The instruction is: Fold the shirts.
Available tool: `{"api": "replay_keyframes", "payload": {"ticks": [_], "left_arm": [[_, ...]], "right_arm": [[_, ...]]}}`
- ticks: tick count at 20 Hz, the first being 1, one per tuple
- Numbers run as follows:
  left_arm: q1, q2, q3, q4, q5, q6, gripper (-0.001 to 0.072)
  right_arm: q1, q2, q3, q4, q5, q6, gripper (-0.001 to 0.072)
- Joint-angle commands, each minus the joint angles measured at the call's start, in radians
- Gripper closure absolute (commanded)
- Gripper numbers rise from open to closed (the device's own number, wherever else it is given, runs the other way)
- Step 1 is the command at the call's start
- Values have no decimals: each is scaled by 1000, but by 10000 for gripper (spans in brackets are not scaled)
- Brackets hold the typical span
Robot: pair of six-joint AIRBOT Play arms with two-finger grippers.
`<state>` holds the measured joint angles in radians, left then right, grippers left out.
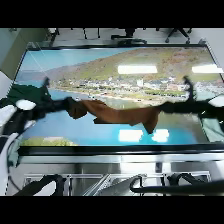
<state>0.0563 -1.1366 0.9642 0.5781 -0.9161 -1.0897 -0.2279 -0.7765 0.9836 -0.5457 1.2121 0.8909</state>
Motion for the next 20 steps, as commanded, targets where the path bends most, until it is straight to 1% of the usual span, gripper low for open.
{"api": "replay_keyframes", "payload": {"ticks": [1, 4, 6, 8, 11, 13, 15, 17, 19, 20], "left_arm": [[25, 235, 286, -2, -79, 0, 691], [105, 380, 625, 10, -95, -19, 691], [167, 437, 804, 55, -120, -33, 691], [243, 468, 955, 146, -157, -64, 691], [346, 467, 1062, 292, -188, -113, 691], [385, 416, 1061, 278, -246, -116, 691], [378, 339, 964, 163, -274, -106, 691], [312, 222, 835, 69, -280, -42, 690], [193, 72, 733, 98, -249, -5, 690], [130, -24, 693, 123, -229, 10, 690]], "right_arm": [[-45, 61, 364, 174, 52, -31, 691], [-111, 72, 792, 165, 49, -31, 691], [-145, 82, 990, 137, 36, -31, 691], [-165, 101, 1098, 64, 7, -26, 691], [-170, 126, 1104, -57, -26, 11, 691], [-170, 105, 1064, -79, -22, 27, 691], [-169, 50, 972, -29, -1, 28, 691], [-167, -43, 858, 93, 39, -14, 691], [-158, -165, 726, 190, 43, -68, 691], [-129, -228, 662, 192, 16, -87, 691]]}}
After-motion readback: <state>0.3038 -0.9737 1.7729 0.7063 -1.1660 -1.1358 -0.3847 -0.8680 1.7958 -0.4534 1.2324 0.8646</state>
